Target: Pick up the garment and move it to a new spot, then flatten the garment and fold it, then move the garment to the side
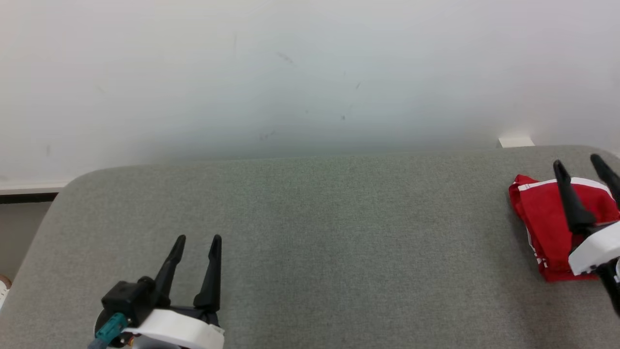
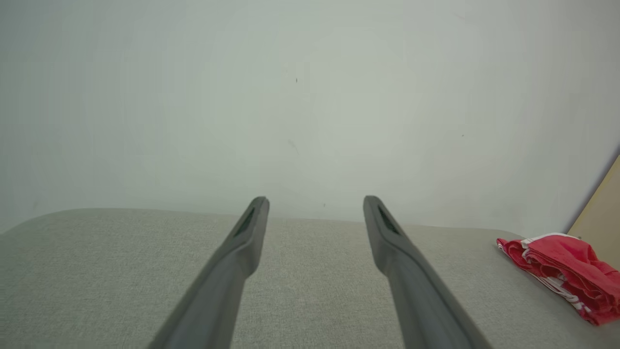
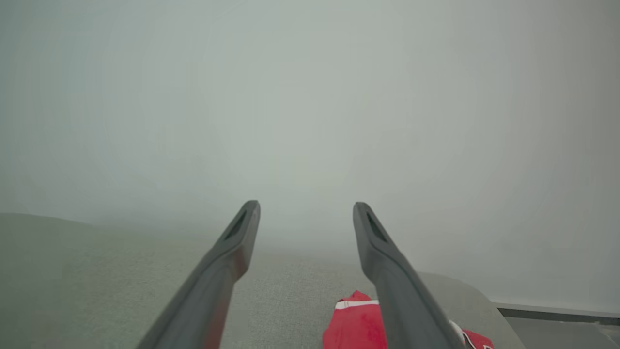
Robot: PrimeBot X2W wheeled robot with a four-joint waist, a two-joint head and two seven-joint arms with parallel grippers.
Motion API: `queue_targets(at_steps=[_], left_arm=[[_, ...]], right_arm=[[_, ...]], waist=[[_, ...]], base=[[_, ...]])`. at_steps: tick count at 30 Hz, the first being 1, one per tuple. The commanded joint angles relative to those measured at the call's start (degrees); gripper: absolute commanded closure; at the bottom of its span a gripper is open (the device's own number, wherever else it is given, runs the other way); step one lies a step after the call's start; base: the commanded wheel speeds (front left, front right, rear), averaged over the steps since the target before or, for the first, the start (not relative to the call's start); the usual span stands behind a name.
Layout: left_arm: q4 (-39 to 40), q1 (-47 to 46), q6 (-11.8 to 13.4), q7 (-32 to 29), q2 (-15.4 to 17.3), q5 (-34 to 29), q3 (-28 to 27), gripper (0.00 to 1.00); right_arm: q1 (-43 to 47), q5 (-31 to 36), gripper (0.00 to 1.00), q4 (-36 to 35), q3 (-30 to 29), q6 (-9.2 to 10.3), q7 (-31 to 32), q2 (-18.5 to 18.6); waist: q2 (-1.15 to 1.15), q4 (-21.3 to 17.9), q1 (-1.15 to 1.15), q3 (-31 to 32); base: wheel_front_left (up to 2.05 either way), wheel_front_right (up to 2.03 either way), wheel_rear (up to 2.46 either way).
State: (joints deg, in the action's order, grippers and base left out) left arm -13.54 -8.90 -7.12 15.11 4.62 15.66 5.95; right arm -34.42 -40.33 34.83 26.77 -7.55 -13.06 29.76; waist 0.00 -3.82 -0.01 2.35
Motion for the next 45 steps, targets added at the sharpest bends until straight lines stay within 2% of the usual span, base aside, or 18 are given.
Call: queue_targets(at_steps=[1, 8, 11, 15, 23, 38, 39, 43, 45], left_arm=[[0.12, 1.23, 0.08, -0.01, -0.07, 0.31, -0.73, 0.0], [0.38, 3.91, 0.62, -0.01, -0.77, -1.46, -2.23, 0.0], [1.08, 4.93, 0.41, -0.01, -0.91, -2.37, -2.78, 0.0], [1.5, 6.07, 0.18, -0.01, -1.25, -2.92, -2.86, 0.0], [1.32, 6.35, -0.22, -0.01, -1.41, -3.15, -2.88, 0.0], [-0.33, 5.45, -0.43, -0.01, -1.56, -3.0, -2.03, 0.0], [-0.31, 5.64, -0.19, 0.0, -1.72, -3.07, -1.91, 1.0], [-2.02, 6.61, -0.14, -0.2, -1.99, -2.54, -1.8, 1.0], [-2.03, 6.44, -0.15, -0.83, -1.98, -0.26, -2.13, 1.0]], right_arm=[[3.71, 1.98, 0.0, -1.95, -3.34, 0.14, -0.77, -1.57], [19.44, 12.11, 0.0, -12.81, -18.84, 0.15, -1.8, -12.02], [25.02, 14.36, 0.0, -17.34, -22.5, 0.14, -1.77, -16.69], [29.4, 15.04, 0.0, -21.19, -24.45, 0.14, -0.85, -20.44], [32.02, 16.09, 0.0, -23.91, -24.72, 0.14, -0.18, -22.93], [32.46, 16.72, 0.0, -24.98, -23.97, 0.14, 0.41, -23.42], [31.63, 16.2, 1.0, -24.68, -23.91, 0.01, 0.47, -23.43], [32.53, 15.59, 1.0, -23.03, -23.7, 0.0, 0.78, -24.14], [32.39, 13.65, 1.0, -22.97, -23.99, 0.0, 1.32, -24.21]], waist=[[0.0, -0.15, 0.01, 0.14], [0.0, -0.18, 0.01, 0.26], [0.0, -0.19, 0.01, -0.05], [0.0, -0.01, 0.01, -0.34], [0.0, 0.13, 0.01, -0.45], [0.0, 0.34, 0.01, -0.28], [0.0, 0.36, 0.01, -0.28], [0.0, 0.39, 0.01, -0.29], [0.0, 0.44, 0.01, -0.32]], base=[[0.0, 0.0, 0.0], [0.0, 0.0, 0.0], [0.0, 0.0, 0.0], [0.0, 0.0, 0.0], [0.0, 0.0, 0.0], [0.0, 0.0, 0.0], [0.0, 0.0, 0.0], [0.0, 0.0, 0.0], [0.0, 0.0, 0.0]])
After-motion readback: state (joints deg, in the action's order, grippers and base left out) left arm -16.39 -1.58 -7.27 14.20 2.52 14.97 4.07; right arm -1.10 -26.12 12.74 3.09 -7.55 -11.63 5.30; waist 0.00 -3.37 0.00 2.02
